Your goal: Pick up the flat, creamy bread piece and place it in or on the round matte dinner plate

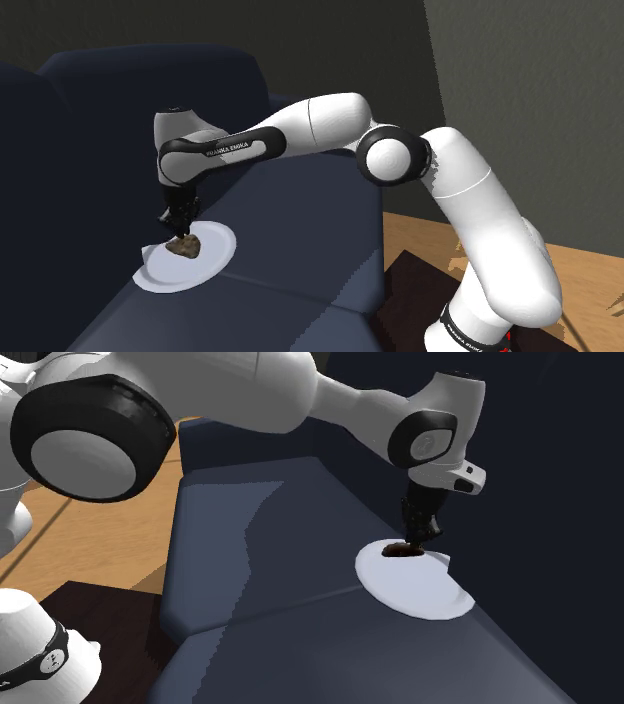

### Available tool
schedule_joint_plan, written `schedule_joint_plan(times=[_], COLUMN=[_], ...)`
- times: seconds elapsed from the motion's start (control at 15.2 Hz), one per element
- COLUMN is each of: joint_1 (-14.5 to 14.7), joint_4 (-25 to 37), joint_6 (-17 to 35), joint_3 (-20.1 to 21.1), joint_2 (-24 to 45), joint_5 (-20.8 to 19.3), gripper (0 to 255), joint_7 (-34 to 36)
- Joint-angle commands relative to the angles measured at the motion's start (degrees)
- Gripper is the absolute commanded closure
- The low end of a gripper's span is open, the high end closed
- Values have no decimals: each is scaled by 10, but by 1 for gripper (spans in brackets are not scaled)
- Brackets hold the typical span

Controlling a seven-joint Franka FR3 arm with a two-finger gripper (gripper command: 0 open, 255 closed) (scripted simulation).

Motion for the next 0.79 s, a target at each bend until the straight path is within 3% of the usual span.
schedule_joint_plan(times=[0.0,0.73], joint_1=[-2,-3], joint_4=[36,4], joint_6=[-15,47], joint_3=[-4,-10], joint_2=[22,53], joint_5=[-1,-9], gripper=[255,255], joint_7=[-13,-12])
